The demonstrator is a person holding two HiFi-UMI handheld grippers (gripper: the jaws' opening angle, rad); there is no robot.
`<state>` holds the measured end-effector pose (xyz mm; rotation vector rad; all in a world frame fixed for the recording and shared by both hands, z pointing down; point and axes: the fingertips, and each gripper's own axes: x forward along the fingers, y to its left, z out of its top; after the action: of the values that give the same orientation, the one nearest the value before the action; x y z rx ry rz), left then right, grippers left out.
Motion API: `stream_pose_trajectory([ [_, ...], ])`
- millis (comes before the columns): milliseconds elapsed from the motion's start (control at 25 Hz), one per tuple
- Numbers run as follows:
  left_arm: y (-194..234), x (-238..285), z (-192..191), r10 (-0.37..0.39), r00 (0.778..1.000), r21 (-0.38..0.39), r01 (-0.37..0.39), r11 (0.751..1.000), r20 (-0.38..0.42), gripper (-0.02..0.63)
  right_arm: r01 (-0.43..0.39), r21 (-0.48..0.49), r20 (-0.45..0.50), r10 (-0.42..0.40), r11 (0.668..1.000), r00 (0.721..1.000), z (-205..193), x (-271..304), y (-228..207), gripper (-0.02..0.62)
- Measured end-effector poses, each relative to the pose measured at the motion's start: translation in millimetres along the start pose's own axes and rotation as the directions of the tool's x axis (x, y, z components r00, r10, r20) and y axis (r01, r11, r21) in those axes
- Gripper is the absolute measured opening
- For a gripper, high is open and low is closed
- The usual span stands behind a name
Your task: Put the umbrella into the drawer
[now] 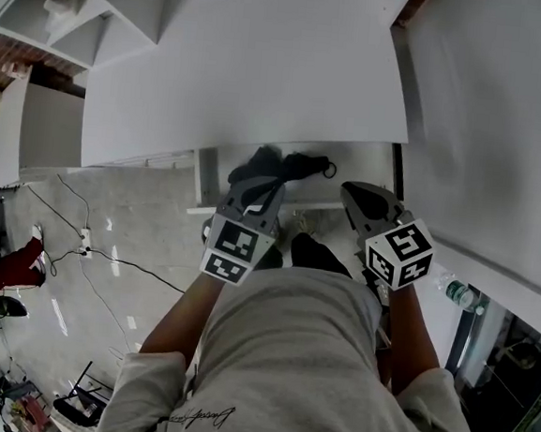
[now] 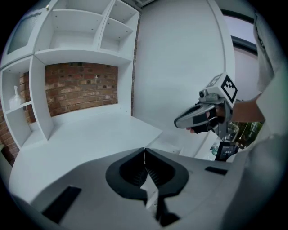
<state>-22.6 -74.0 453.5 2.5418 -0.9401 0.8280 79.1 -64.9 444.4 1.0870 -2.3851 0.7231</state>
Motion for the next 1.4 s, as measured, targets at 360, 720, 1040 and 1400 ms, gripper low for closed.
stream_pose_trajectory([
  [360,1.9,-20.9,15.4,0.026,0.999,-0.056,-0.023,0.998,0.045,0.017,-0.022,-0.021,0.023,0.022,1.000,0.999,14.0,-7.2,15.2,0.028],
  [720,21.0,-44.8,19.3,0.070,0.994,-0.117,-0.060,0.991,0.084,0.017,-0.077,-0.009,0.061,0.077,0.997,0.995,34.9,-1.4,50.4,0.028],
  [1040,29.2,-60.0,26.6,0.079,0.990,-0.136,-0.063,0.989,0.115,0.017,-0.124,-0.016,0.061,0.124,0.992,0.990,41.8,13.3,70.9,0.028],
  [1400,27.5,-60.4,27.0,0.078,0.988,-0.148,-0.058,0.987,0.133,0.018,-0.151,-0.031,0.052,0.153,0.988,0.987,42.0,21.0,78.3,0.028],
])
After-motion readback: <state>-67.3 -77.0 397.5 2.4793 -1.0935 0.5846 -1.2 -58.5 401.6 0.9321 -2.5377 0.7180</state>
